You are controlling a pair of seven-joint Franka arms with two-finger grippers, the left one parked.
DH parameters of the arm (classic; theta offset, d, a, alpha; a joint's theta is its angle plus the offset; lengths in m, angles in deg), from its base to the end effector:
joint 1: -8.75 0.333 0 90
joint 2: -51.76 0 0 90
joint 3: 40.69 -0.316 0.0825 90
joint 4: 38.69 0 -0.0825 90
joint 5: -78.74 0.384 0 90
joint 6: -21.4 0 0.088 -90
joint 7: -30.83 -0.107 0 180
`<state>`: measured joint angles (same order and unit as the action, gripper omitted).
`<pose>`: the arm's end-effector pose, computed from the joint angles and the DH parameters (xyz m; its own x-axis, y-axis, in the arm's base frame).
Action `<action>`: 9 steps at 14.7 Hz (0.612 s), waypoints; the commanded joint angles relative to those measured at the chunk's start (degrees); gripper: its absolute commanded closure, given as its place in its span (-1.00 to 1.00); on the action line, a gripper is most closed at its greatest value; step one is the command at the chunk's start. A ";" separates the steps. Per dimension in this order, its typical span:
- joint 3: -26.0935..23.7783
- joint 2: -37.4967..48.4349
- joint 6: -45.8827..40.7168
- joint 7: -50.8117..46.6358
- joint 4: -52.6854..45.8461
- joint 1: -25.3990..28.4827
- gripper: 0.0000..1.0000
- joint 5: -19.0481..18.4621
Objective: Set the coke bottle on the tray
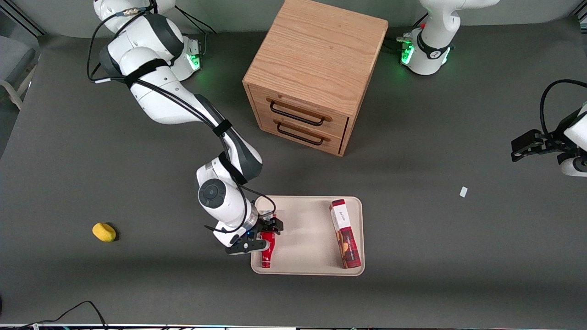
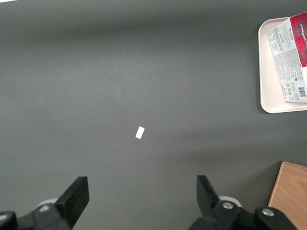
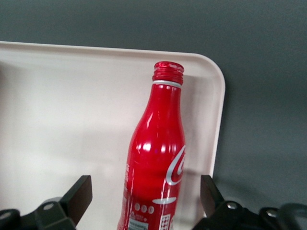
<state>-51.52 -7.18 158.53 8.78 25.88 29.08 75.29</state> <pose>0.7021 0.3643 0.2068 0.9802 0.0673 0.1864 0.1041 -0.9752 -0.1951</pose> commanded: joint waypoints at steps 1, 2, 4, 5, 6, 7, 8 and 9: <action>0.02 3.39 0.42 -1.33 3.61 -0.64 -1.00 -1.12; 0.02 5.66 0.42 -1.33 5.98 -1.60 -1.00 -1.12; -0.24 12.68 0.42 -1.59 13.17 -4.49 -1.00 -0.51; -0.50 16.28 0.34 -1.25 16.69 -6.60 -1.00 -0.42; -0.77 20.06 -0.01 -1.16 20.46 -8.62 -1.00 -0.33; -0.77 23.66 -0.36 -0.90 24.33 -10.38 -1.00 -0.24; -0.77 27.62 -0.46 -0.81 28.81 -11.70 -1.00 -0.16; -0.16 31.57 -0.46 -0.98 33.03 -12.50 -1.00 -0.16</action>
<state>-51.61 12.55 157.32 8.64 44.14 18.88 75.25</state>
